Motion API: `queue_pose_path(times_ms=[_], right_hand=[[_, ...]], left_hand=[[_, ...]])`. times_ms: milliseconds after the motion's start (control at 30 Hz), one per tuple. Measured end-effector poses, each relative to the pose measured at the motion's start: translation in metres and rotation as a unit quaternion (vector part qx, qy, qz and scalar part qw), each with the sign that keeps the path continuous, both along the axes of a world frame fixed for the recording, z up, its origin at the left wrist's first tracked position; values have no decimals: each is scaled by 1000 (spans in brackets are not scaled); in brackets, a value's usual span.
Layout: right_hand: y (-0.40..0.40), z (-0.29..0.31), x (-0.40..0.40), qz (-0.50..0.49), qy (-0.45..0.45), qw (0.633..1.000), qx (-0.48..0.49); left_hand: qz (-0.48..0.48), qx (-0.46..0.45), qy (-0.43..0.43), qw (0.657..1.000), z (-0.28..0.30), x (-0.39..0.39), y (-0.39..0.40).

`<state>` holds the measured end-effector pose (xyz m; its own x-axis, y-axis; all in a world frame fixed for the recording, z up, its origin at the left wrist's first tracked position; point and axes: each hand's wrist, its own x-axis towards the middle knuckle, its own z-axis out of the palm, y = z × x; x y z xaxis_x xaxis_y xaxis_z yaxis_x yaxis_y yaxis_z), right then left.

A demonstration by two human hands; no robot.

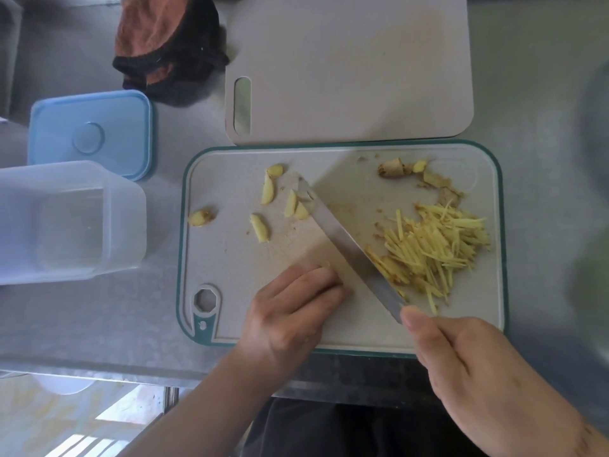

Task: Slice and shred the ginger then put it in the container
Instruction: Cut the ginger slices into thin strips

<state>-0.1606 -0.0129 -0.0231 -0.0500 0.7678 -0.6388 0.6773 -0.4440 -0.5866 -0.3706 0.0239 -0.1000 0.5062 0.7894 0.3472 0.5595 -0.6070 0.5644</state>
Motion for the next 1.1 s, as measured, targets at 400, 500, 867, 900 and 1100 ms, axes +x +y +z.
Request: queue_pose_path(times_ms=[400, 500, 867, 900, 1100], right_hand=[[-12, 11, -1, 6, 24, 999, -25], [-11, 13, -2, 8, 29, 999, -22], [-10, 10, -1, 18, 26, 999, -44], [-10, 10, -2, 18, 26, 999, -44], [-10, 9, -1, 23, 23, 999, -35]], left_hand=[[-9, 9, -6, 1000, -1, 0, 1], [-11, 14, -7, 1000, -2, 0, 1], [2, 12, -14, 1000, -2, 1, 0], [3, 12, -15, 1000, -2, 1, 0], [9, 13, -18, 1000, -2, 1, 1]])
